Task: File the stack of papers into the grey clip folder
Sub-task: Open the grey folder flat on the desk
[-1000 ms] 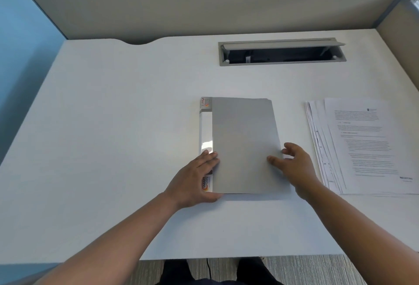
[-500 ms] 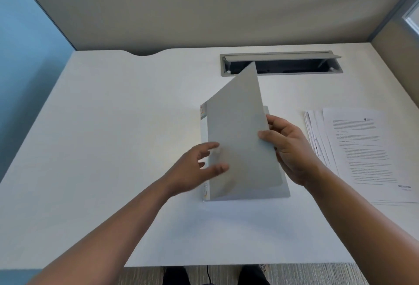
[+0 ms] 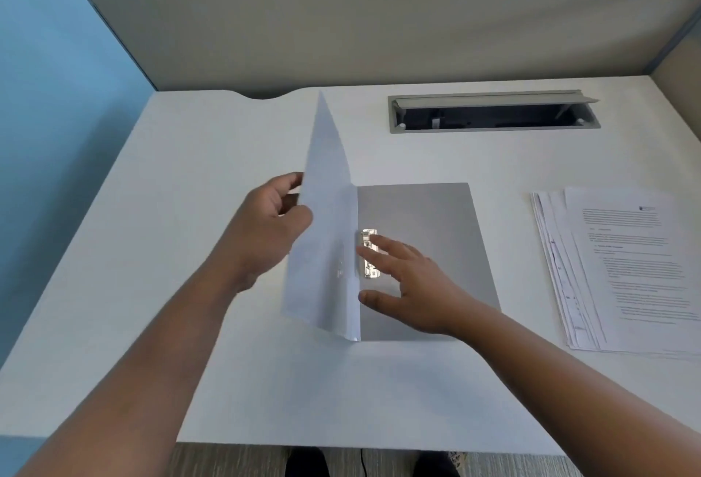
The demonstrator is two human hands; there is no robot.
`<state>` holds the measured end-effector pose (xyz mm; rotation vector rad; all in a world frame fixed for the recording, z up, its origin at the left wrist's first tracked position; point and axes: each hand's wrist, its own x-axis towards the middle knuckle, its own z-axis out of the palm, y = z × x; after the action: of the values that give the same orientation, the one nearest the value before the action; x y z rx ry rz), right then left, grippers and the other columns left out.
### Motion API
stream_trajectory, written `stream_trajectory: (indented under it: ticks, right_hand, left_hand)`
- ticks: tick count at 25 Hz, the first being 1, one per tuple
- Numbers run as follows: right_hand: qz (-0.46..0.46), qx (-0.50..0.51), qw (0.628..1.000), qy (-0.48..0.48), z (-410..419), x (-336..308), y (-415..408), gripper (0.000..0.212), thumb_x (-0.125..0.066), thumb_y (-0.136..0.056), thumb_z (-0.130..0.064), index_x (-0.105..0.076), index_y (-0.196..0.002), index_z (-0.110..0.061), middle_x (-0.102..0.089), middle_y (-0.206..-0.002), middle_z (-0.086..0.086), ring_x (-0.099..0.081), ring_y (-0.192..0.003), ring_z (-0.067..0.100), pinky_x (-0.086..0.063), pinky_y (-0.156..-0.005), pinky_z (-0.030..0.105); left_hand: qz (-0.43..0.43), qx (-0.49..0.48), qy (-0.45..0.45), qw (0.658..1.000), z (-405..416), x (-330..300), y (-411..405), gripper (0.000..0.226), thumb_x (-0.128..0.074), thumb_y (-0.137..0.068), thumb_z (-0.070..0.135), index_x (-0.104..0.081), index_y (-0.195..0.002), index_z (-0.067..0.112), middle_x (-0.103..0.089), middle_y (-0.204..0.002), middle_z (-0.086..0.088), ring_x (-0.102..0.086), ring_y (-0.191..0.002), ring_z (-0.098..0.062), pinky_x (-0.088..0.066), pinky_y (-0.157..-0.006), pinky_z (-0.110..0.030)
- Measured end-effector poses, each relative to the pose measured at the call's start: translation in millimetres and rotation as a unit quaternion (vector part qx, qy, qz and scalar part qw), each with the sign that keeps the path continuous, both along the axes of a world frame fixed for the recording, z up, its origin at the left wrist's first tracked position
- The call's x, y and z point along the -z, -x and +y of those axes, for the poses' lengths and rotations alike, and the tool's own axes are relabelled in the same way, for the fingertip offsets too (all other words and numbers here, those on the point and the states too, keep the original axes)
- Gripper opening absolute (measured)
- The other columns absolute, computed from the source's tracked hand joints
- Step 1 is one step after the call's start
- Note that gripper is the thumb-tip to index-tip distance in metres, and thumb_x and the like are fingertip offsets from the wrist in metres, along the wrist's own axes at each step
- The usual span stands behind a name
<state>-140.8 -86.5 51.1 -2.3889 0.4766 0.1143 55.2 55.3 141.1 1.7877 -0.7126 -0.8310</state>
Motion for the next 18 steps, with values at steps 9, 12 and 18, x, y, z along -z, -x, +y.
stream_trajectory:
  ticks: [9,12,18]
  right_hand:
    - [0.236,0.014,0.964,0.123,-13.3,72.5,7.8,0.109,-0.074,-0.076,-0.065,-0.01,-0.16,-0.039,0.008,-0.172,-0.002,0.007,-0.156,0.034,-0.02,-0.119,0.062]
    - [0.239,0.013,0.962,0.13,-13.8,74.1,5.4,0.108,-0.075,-0.074,-0.066,-0.014,-0.16,-0.039,0.005,-0.172,-0.002,0.005,-0.157,0.035,-0.022,-0.119,0.061]
    - [0.241,0.009,0.961,0.135,-14.9,74.6,6.3,0.109,-0.074,-0.074,-0.067,-0.013,-0.16,-0.04,0.005,-0.172,-0.003,0.003,-0.157,0.034,-0.024,-0.121,0.058]
  left_hand:
    - [-0.284,-0.059,-0.301,0.909,52.6,70.4,-65.3,0.087,-0.052,-0.093,0.02,-0.002,-0.163,0.021,-0.03,-0.164,-0.006,-0.05,-0.134,-0.031,-0.043,-0.09,-0.037]
    - [-0.287,-0.049,-0.356,0.888,60.1,104.8,-74.3,0.095,-0.058,-0.091,0.03,0.004,-0.162,0.018,-0.015,-0.168,-0.009,-0.052,-0.132,-0.037,-0.044,-0.087,-0.041]
    - [-0.306,0.007,-0.462,0.832,62.0,157.1,-71.7,0.086,-0.057,-0.086,0.06,-0.021,-0.157,0.026,0.01,-0.17,-0.019,0.001,-0.155,-0.047,-0.015,-0.12,-0.057]
